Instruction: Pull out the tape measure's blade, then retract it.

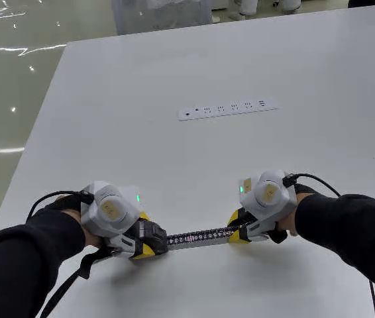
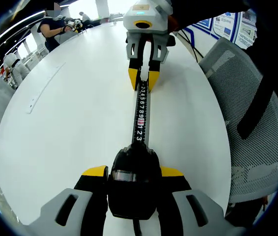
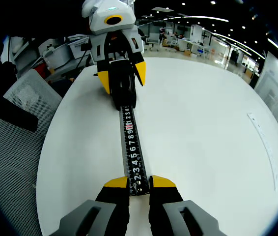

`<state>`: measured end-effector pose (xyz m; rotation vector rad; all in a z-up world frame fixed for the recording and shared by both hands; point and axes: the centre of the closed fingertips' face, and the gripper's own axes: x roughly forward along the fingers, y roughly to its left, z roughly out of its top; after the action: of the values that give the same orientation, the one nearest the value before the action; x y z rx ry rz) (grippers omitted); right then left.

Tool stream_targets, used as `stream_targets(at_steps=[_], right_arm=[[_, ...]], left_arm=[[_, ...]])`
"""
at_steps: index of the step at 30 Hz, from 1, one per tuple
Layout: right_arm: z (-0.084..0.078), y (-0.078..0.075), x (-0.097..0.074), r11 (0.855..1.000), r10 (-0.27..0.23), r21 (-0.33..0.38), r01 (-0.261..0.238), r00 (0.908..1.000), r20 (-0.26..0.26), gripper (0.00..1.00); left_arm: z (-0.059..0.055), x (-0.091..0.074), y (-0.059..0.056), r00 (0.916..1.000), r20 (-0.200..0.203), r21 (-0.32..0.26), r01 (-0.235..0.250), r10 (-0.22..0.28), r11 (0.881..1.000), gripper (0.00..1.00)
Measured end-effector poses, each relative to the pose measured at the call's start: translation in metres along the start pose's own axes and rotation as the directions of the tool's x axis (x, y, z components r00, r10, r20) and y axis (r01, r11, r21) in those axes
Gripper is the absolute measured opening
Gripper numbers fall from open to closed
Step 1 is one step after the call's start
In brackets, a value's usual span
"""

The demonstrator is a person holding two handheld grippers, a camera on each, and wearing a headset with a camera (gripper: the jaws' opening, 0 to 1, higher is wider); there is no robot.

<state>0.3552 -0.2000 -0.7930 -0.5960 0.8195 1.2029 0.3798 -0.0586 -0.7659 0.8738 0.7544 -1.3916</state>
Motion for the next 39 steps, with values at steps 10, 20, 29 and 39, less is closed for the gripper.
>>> stream_targets(at_steps=[10,20,29,39], right_arm=[[-0.004,-0.001,-0.003,1.0,-0.003,0.003,0.003,1.0,-0.002,0.1],[-0.008,-0.001,-0.005,1.0,-0.007,0.005,0.007,1.0,-0.005,0.1],[-0.012,-0.001,-0.008,1.0,-0.008,0.006,0.008,1.0,-0.006,0.1],[-0.015,-0.002,-0.011,1.0,-0.01,0.005,0.01,0.9999,-0.011,0.1]], left_arm=[[0.0,0.0,0.0,1.0,0.001,-0.001,0.0,0.0,1.0,0.33],[0.0,0.0,0.0,1.0,0.0,-0.001,-0.002,0.002,1.0,0.33],[0.001,0.0,-0.002,1.0,0.0,-0.001,-0.001,0.001,1.0,0.33],[0.0,0.0,-0.001,1.0,0.001,-0.005,-0.001,0.001,1.0,0.33]])
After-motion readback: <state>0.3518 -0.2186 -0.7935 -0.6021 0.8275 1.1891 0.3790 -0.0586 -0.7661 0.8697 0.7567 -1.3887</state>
